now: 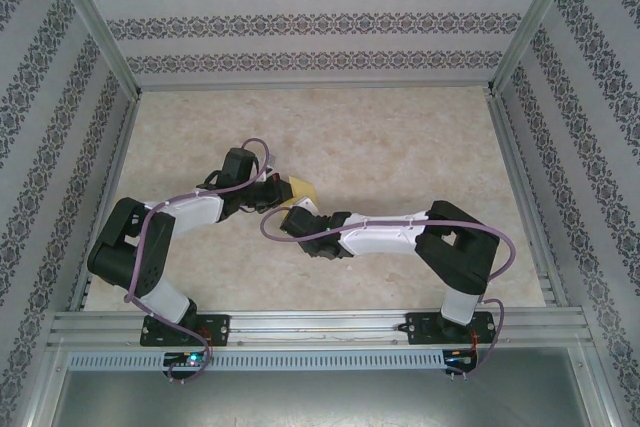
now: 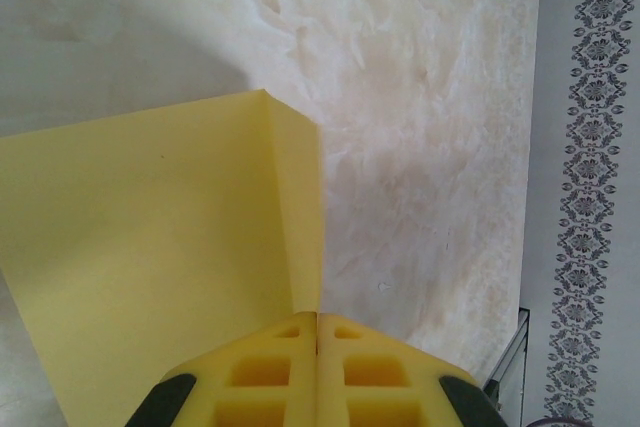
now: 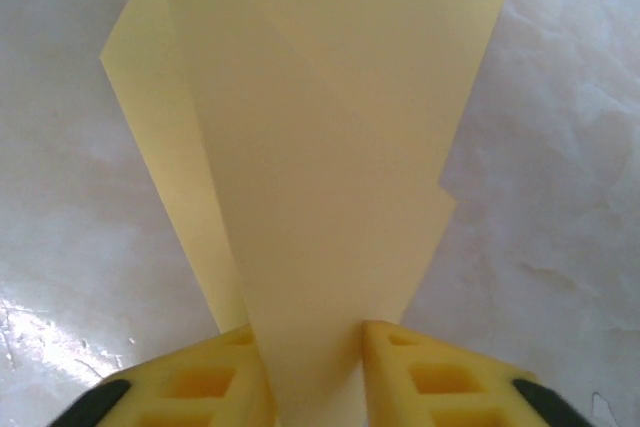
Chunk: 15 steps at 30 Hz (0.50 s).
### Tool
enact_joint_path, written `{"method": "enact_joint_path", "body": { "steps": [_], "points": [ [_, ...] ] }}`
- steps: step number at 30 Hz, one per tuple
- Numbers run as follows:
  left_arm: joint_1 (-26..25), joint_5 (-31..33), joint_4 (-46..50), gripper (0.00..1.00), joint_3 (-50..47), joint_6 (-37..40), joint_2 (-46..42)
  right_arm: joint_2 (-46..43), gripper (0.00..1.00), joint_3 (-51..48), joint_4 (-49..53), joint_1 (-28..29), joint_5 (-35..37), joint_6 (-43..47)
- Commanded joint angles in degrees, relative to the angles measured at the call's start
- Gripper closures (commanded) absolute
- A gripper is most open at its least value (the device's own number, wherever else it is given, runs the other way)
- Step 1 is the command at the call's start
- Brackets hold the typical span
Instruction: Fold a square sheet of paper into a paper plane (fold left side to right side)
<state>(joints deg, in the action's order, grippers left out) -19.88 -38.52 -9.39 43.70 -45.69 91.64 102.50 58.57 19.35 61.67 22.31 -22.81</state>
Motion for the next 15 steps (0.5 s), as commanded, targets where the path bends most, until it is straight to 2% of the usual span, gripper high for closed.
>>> {"method": "enact_joint_path", "body": {
  "steps": [1,5,7,12,15],
  "points": [
    [-0.5,0.8,1.7,0.98,1.5,0.9,-1.1,0.8,0.81,1.4,0.7,0.6,1.7,-0.8],
    [-0.5,1.4,2.0,0.94,1.2,1.4,-1.2,1.3,0.92,1.5,1.1,0.5,1.6,-0.8],
    [-0.5,2.1,2.8,0.89,1.1,1.9,-1.5,1.6,0.96,1.5,1.2,0.5,1.6,-1.0],
    [1.7,2.9,5.1,0.73,-1.2,3.5,-4.4,2.5,1.00,1.4,1.4,0.5,1.2,-1.2],
    [4.7,2.9,8.5,0.69,-2.8,5.4,-8.2,2.1,1.00,1.5,1.5,0.4,0.7,-1.1]
  ]
}}
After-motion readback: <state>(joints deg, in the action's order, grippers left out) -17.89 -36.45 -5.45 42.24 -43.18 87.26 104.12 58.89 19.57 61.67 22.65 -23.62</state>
